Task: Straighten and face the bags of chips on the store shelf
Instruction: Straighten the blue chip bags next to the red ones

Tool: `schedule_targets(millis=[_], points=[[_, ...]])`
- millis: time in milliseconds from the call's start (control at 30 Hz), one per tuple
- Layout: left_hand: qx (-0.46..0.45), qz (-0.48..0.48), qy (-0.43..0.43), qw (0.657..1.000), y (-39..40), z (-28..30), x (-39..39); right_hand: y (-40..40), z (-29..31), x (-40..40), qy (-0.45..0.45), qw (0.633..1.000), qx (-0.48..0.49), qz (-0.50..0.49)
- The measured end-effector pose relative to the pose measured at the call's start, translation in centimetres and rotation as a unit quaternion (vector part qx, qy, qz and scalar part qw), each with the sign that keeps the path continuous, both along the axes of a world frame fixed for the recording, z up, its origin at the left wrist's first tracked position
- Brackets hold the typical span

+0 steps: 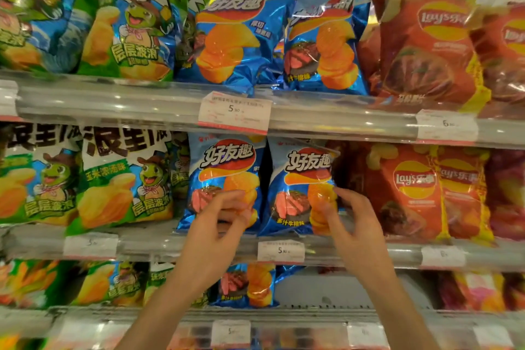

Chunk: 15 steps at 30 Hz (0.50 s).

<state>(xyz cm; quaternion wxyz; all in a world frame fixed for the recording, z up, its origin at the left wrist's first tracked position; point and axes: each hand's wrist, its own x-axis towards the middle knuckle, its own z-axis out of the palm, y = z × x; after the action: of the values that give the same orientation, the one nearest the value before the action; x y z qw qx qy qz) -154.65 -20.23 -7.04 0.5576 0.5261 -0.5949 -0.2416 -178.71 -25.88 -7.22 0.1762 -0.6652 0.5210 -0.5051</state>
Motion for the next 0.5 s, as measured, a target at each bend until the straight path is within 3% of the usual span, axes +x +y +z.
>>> schedule_targets(millis=[133, 300, 500], points=[[0.021, -0.022, 0.013, 0.999, 1.3, -1.3, -0.1, 4.1, -2.4, -1.1, -0.072, 0.996, 0.048, -0.008], [0.058, -0.031, 0.045, 0.997, 2.6, -3.5, -0.6, 7.3, -6.5, -2.6, -0.096, 0.985, 0.142, -0.030], [0.085, -0.032, 0.049, 0.995, 2.9, -4.7, -2.6, 9.0, -6.9, -5.4, -0.093, 0.979, 0.176, -0.046]])
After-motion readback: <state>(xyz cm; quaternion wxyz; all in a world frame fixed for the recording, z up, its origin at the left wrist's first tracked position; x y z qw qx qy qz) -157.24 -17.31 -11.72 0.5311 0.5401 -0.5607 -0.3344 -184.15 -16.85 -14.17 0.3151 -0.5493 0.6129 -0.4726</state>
